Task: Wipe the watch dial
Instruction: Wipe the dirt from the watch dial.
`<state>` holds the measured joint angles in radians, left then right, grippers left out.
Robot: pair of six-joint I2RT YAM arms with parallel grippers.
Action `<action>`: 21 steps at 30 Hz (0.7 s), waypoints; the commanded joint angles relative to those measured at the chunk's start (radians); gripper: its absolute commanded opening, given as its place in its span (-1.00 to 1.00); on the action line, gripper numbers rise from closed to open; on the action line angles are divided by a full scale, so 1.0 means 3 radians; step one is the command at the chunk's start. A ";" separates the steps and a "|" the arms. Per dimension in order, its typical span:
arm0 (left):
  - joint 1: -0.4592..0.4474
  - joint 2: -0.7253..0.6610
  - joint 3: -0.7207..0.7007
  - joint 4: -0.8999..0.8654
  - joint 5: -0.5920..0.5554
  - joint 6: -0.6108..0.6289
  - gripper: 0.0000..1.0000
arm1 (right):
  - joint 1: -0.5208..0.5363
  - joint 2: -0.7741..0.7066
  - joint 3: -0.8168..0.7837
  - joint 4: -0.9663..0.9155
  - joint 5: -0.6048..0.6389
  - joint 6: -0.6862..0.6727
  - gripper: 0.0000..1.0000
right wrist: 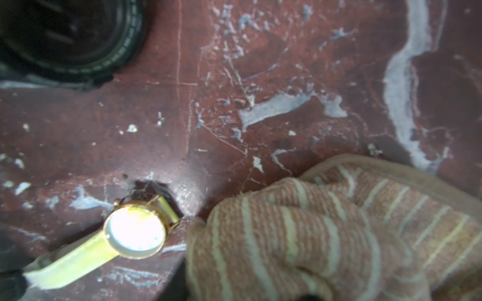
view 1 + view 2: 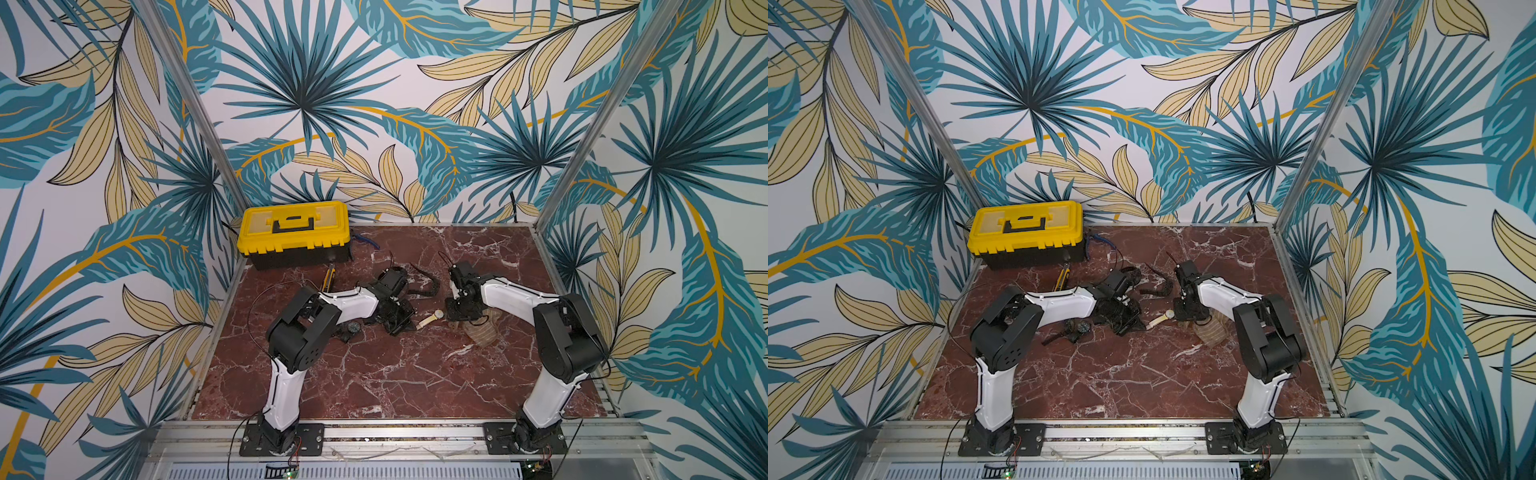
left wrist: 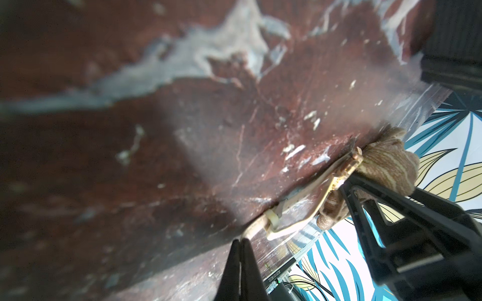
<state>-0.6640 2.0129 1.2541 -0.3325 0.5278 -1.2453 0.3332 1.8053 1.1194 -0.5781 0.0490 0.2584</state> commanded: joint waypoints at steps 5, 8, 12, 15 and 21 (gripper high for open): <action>0.0007 -0.0119 -0.0085 -0.0055 0.0015 0.0063 -1.00 | -0.0011 -0.0051 -0.0076 -0.0032 -0.0081 -0.0125 -0.88; 0.0009 -0.0113 -0.0079 -0.0058 0.0038 0.0071 -1.00 | -0.0004 -0.0248 -0.0111 0.0024 -0.0296 -0.0211 -0.98; 0.0005 -0.0095 -0.0073 -0.0056 0.0061 0.0081 -1.00 | 0.0024 -0.0458 -0.0057 -0.0019 -0.0533 -0.0268 -0.99; 0.0001 -0.0088 -0.0065 -0.0057 0.0067 0.0086 -1.00 | 0.0062 -0.0476 0.0039 -0.0074 -0.0705 -0.0279 -1.00; -0.0005 -0.0074 -0.0062 -0.0057 0.0071 0.0081 -1.00 | 0.0116 -0.0191 0.0284 -0.0181 -0.0904 -0.0280 -1.00</action>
<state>-0.6640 2.0109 1.2541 -0.3336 0.5400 -1.2377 0.3607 1.6905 1.1702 -0.5926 -0.1665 0.1894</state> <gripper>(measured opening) 0.048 0.066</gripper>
